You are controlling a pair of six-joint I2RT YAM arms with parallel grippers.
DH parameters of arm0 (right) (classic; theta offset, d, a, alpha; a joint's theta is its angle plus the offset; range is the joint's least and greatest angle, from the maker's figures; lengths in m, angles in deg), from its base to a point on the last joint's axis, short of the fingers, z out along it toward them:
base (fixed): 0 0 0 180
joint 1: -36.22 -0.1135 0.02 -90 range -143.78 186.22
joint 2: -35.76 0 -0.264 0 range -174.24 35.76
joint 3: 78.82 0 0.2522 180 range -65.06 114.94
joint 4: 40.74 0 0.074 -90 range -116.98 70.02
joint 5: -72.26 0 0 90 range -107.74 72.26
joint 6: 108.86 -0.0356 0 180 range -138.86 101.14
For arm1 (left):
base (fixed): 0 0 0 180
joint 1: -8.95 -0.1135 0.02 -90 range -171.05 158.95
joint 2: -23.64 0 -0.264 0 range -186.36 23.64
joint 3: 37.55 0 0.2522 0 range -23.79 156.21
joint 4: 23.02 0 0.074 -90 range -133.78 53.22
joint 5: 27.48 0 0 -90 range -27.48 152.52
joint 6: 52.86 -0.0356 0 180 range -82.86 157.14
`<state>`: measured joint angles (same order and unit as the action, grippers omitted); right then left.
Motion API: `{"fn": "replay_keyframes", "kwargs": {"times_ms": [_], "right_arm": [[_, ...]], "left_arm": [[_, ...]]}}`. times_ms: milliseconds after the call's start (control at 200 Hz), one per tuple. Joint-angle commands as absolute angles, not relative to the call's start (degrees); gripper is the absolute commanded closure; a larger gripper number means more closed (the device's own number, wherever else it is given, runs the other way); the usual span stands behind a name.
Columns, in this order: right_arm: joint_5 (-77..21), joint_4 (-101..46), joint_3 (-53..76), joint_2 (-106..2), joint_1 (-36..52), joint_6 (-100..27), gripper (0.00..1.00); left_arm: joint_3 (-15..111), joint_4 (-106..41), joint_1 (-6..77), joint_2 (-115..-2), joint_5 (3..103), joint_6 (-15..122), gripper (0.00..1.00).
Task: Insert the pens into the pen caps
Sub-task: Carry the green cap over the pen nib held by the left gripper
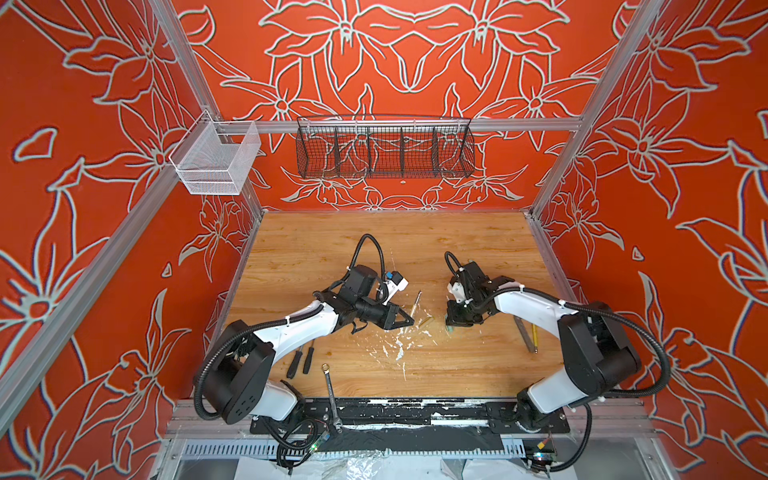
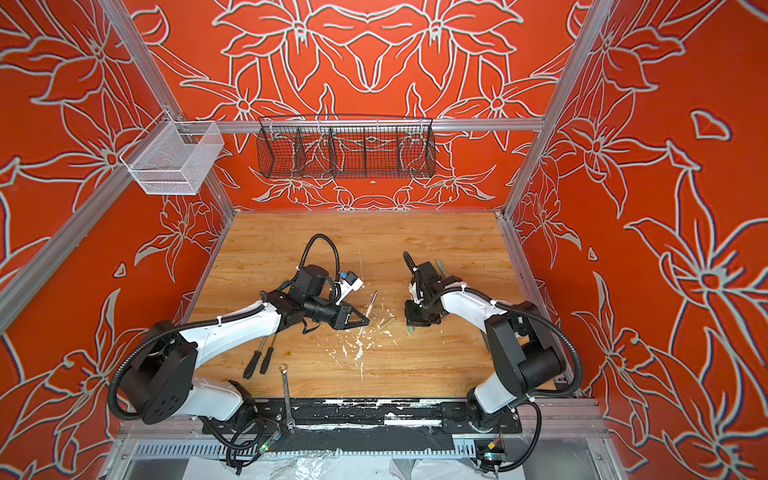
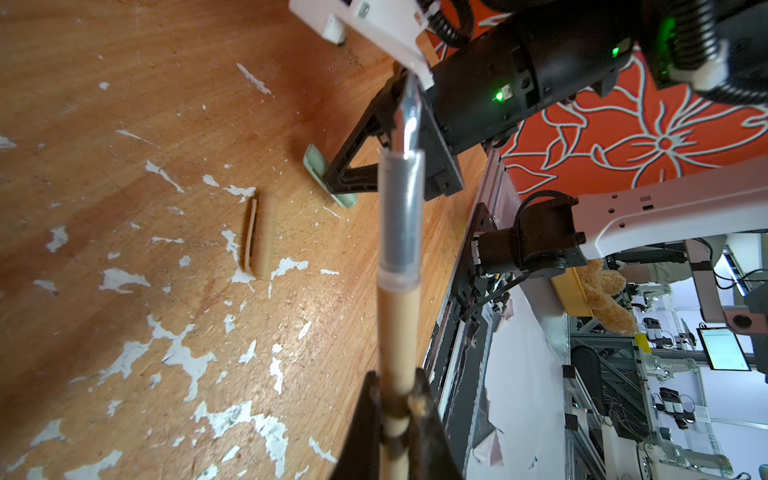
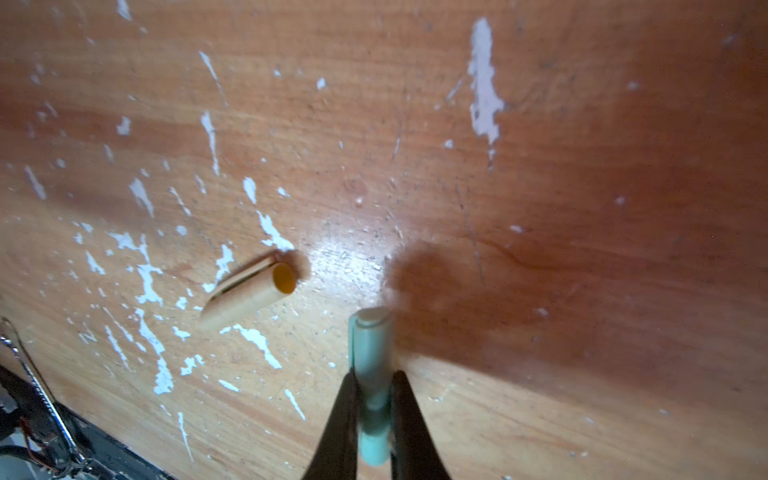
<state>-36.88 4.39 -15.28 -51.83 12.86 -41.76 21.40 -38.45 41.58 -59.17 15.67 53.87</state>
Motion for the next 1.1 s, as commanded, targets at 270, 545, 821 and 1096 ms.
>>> {"fn": "replay_keyframes", "kwargs": {"times_ms": [270, 545, 821, 1096], "right_arm": [[-40.96, -8.05, -12.3, -46.58, 13.14, -54.85, 0.91], [-36.74, -20.84, -13.67, -43.69, 12.44, -64.49, 0.91], [-35.34, -22.65, -12.93, -44.73, 10.39, -66.25, 0.92], [-35.49, -24.25, -13.14, -45.29, 8.66, -66.08, 0.92]], "left_arm": [[25.09, -40.84, 43.58, -64.38, 14.77, 51.45, 1.0], [25.41, -39.06, 43.67, -66.94, 17.12, 52.65, 1.0], [26.07, -36.84, 43.67, -69.44, 18.53, 53.92, 1.0], [27.22, -35.66, 43.6, -71.02, 18.55, 54.52, 1.0]]}}
